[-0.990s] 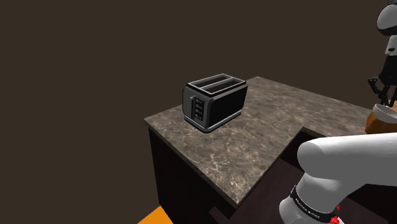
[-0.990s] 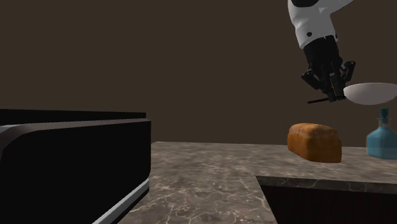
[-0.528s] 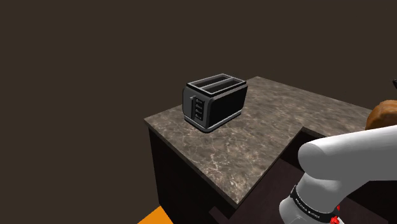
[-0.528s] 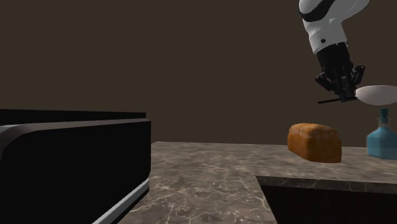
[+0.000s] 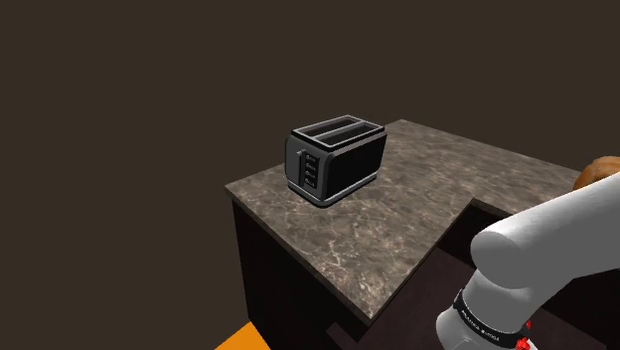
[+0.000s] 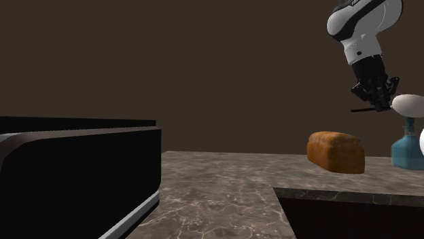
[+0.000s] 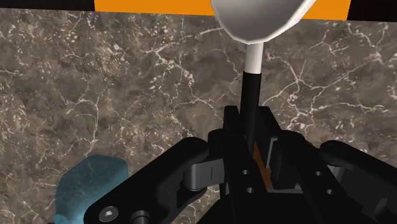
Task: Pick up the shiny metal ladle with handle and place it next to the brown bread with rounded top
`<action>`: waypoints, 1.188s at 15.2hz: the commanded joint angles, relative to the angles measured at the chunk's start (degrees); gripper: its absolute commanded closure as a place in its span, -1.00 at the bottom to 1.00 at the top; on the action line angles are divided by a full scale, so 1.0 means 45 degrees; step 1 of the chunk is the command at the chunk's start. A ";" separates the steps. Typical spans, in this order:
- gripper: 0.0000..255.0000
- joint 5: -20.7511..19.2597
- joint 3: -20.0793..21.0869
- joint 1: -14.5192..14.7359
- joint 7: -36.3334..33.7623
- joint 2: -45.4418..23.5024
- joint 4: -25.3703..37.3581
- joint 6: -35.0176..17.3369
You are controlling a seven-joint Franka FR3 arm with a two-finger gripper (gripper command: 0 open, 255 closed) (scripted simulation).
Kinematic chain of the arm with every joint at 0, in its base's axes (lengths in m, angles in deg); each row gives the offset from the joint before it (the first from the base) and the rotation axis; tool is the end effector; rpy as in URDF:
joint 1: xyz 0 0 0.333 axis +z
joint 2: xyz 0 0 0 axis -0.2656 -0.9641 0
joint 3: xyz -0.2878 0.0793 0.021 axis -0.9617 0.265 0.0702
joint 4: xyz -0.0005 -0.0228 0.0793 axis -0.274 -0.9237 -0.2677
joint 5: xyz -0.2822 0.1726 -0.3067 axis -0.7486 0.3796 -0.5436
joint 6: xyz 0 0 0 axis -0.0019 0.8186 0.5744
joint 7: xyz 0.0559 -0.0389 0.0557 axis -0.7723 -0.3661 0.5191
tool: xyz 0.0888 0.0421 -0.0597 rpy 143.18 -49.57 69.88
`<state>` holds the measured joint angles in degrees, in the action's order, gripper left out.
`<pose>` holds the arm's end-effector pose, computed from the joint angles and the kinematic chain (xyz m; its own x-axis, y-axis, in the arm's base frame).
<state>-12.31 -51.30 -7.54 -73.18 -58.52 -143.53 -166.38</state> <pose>-0.1514 -0.5491 0.5406 -0.0096 -0.9929 -0.1187 -0.9771 -0.0159 0.2121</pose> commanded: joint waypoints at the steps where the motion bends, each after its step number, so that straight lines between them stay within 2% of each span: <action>1: 1.00 0.0256 -0.1757 0.1149 0.0840 -0.0731 0.1018 -0.0265; 2: 1.00 0.0385 -0.2834 0.1971 0.1199 -0.1014 0.1525 -0.0368; 4: 1.00 0.0352 -0.5145 0.4043 0.1704 -0.1119 0.2635 -0.0347; 9: 1.00 -0.0059 -0.4920 0.3771 0.1247 -0.0695 0.1769 -0.0948; 18: 1.00 -0.0466 -0.5229 0.3670 0.0692 -0.0377 0.0393 -0.2205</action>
<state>-14.13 -74.50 8.92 -69.88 -60.43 -141.21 -175.70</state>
